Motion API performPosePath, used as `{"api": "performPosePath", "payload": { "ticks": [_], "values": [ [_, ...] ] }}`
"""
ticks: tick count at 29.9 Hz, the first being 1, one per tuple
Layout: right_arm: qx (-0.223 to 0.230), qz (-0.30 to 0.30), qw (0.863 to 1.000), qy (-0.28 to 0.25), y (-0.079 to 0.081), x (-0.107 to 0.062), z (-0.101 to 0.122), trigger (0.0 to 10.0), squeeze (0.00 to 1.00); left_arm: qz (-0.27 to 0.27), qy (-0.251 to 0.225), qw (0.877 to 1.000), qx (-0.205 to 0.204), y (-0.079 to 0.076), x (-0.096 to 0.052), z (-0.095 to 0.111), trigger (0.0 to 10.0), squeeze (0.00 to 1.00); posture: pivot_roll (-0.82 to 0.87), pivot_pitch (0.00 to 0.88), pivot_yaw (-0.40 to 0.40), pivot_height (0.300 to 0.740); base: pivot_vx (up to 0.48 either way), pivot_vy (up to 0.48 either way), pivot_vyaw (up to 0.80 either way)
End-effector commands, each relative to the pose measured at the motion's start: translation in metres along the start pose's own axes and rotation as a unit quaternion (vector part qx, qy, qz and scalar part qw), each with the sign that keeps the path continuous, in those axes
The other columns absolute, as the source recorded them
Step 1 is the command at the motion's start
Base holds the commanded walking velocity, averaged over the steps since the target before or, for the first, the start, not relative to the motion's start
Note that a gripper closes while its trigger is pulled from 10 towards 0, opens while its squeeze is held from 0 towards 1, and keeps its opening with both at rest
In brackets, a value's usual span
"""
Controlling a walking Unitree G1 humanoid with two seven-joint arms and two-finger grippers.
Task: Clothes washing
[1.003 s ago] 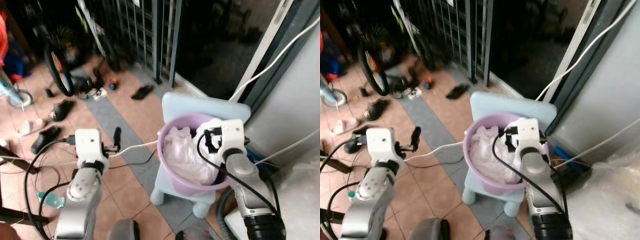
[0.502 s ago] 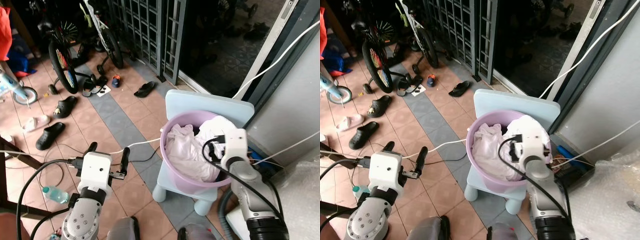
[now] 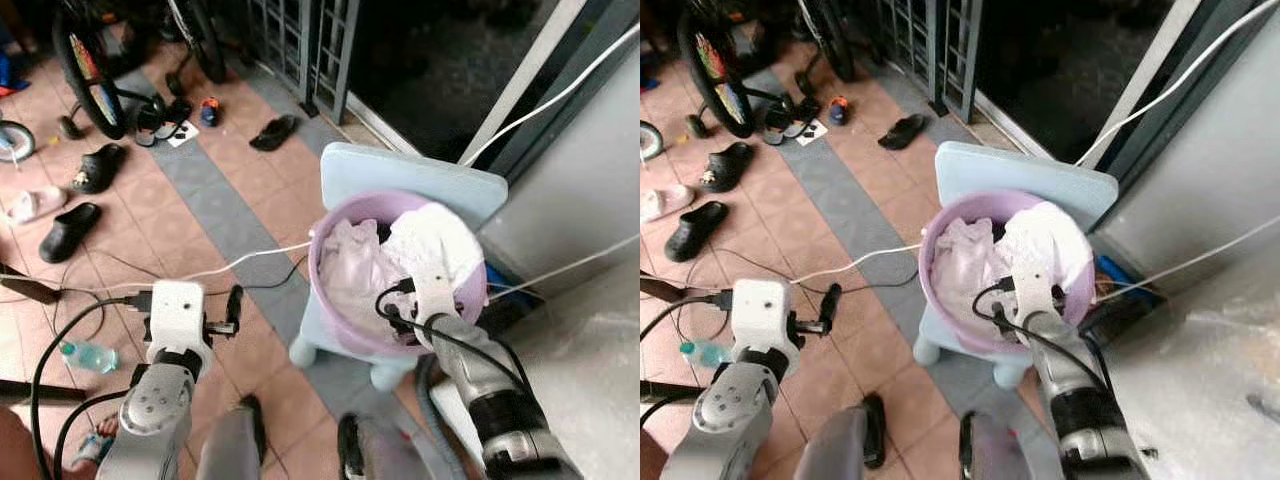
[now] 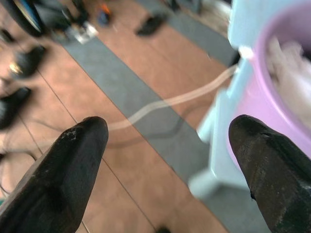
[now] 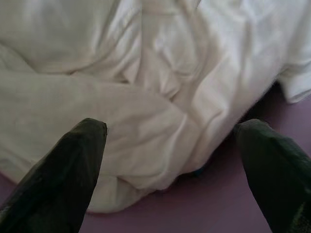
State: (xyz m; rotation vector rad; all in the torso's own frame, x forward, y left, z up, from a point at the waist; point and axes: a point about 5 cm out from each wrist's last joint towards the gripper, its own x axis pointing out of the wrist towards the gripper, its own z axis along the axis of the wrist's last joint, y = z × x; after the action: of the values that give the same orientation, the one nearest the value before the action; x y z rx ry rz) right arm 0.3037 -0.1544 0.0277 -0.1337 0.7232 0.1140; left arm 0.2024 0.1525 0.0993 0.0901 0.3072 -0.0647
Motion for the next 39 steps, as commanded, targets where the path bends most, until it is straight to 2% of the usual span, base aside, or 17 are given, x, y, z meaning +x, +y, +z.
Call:
{"api": "performPosePath", "payload": {
  "ticks": [1, 4, 6, 7, 9, 10, 15, 19, 28, 39],
  "values": [
    [0.011, 0.004, 1.0, 0.011, 0.0, 0.004, -0.007, 10.0, 0.0, -0.005, 0.009, 1.0, -0.003, -0.002, -0.007, 0.001, 10.0, 0.0, 0.1, 0.381, -0.055, 0.74, 0.0, 0.0, 0.0],
    [0.018, 0.009, 1.0, 0.014, 0.004, 0.008, -0.004, 10.0, 0.0, -0.003, 0.015, 1.0, -0.006, -0.002, -0.014, 0.0, 10.0, 0.0, 0.12, 0.397, -0.055, 0.74, 0.0, 0.0, 0.0],
    [0.015, 0.011, 1.0, 0.017, 0.011, 0.011, -0.002, 10.0, 0.0, 0.0, 0.026, 1.0, -0.01, -0.003, -0.027, -0.002, 10.0, 0.0, 0.14, 0.414, -0.063, 0.74, 0.0, 0.0, 0.0],
    [0.002, 0.008, 1.0, 0.019, 0.015, 0.013, -0.002, 9.1, 0.0, 0.0, 0.034, 0.999, -0.01, -0.003, -0.033, -0.005, 10.0, 0.0, 0.15, 0.429, -0.07, 0.74, 0.0, 0.0, 0.0],
    [-0.003, 0.004, 1.0, 0.019, 0.015, 0.014, -0.001, 9.1, 0.0, 0.0, 0.037, 0.999, -0.011, -0.004, -0.037, -0.005, 10.0, 0.0, 0.15, 0.433, -0.071, 0.74, 0.0, 0.0, 0.0],
    [-0.015, 0.004, 1.0, 0.017, 0.018, 0.016, 0.001, 0.0, 0.0, 0.002, 0.042, 0.999, -0.012, -0.005, -0.04, -0.005, 10.0, 0.0, 0.16, 0.44, -0.073, 0.74, 0.0, 0.0, 0.0],
    [-0.04, 0.004, 0.999, 0.02, 0.024, 0.019, 0.001, 0.0, 0.0, 0.012, 0.053, 0.998, -0.017, -0.006, -0.048, -0.005, 10.0, 0.0, 0.16, 0.454, -0.096, 0.74, 0.0, 0.0, 0.0],
    [-0.048, 0.006, 0.999, 0.021, 0.025, 0.02, -0.001, 0.0, 0.0, 0.013, 0.056, 0.998, -0.019, -0.007, -0.049, -0.005, 10.0, 0.0, 0.16, 0.459, -0.101, 0.74, 0.0, 0.0, 0.0],
    [-0.037, 0.001, 0.999, 0.025, 0.018, 0.021, -0.005, 0.0, 0.0, 0.019, 0.051, 0.998, -0.019, -0.008, -0.045, 0.0, 10.0, 0.0, 0.16, 0.475, -0.119, 0.74, 0.0, 0.0, 0.0],
    [-0.037, 0.005, 0.999, 0.02, 0.019, 0.022, -0.009, 0.0, 0.0, 0.045, 0.059, 0.997, -0.033, -0.007, -0.047, -0.004, 10.0, 0.0, 0.16, 0.458, -0.13, 0.74, 0.0, 0.0, 0.0]
  ]
}}
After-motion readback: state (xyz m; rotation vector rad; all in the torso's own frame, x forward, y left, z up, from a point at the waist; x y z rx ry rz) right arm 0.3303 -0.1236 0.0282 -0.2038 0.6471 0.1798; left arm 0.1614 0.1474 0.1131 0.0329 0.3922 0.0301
